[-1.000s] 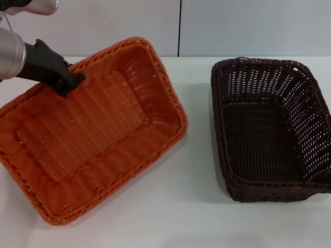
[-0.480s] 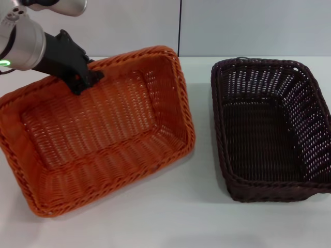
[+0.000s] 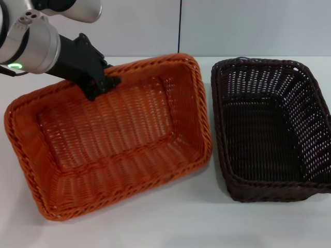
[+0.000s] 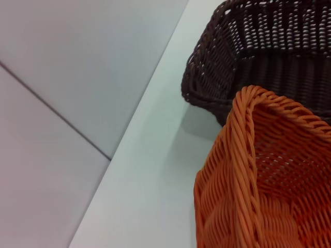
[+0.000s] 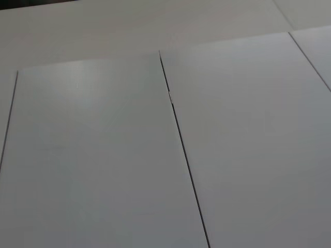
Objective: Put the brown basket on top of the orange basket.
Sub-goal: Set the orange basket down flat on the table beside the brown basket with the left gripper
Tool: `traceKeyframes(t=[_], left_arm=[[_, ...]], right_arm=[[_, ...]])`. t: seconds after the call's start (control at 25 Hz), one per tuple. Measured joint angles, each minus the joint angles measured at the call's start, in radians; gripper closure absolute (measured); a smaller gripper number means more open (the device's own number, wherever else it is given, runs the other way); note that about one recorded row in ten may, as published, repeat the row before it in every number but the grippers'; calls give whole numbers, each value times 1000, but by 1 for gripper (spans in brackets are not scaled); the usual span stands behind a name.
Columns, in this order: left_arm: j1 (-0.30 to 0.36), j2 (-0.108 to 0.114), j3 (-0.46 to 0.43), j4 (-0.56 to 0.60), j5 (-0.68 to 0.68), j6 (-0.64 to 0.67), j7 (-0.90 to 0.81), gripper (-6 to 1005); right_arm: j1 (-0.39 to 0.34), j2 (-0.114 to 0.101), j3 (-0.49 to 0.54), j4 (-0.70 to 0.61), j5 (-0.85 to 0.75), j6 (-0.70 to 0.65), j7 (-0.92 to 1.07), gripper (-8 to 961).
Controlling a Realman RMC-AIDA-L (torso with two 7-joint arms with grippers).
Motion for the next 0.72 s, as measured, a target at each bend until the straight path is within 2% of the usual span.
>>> traceKeyframes(t=[0.36,0.72], left_arm=[[-10,0,1,41,-69,13,18,829],[-59,1,27,248,-50,136,42,829]], right_arm=[[-1,-1,-5,0,1,0,0,140],[-7,-2,-7,0,1,9,0,140]])
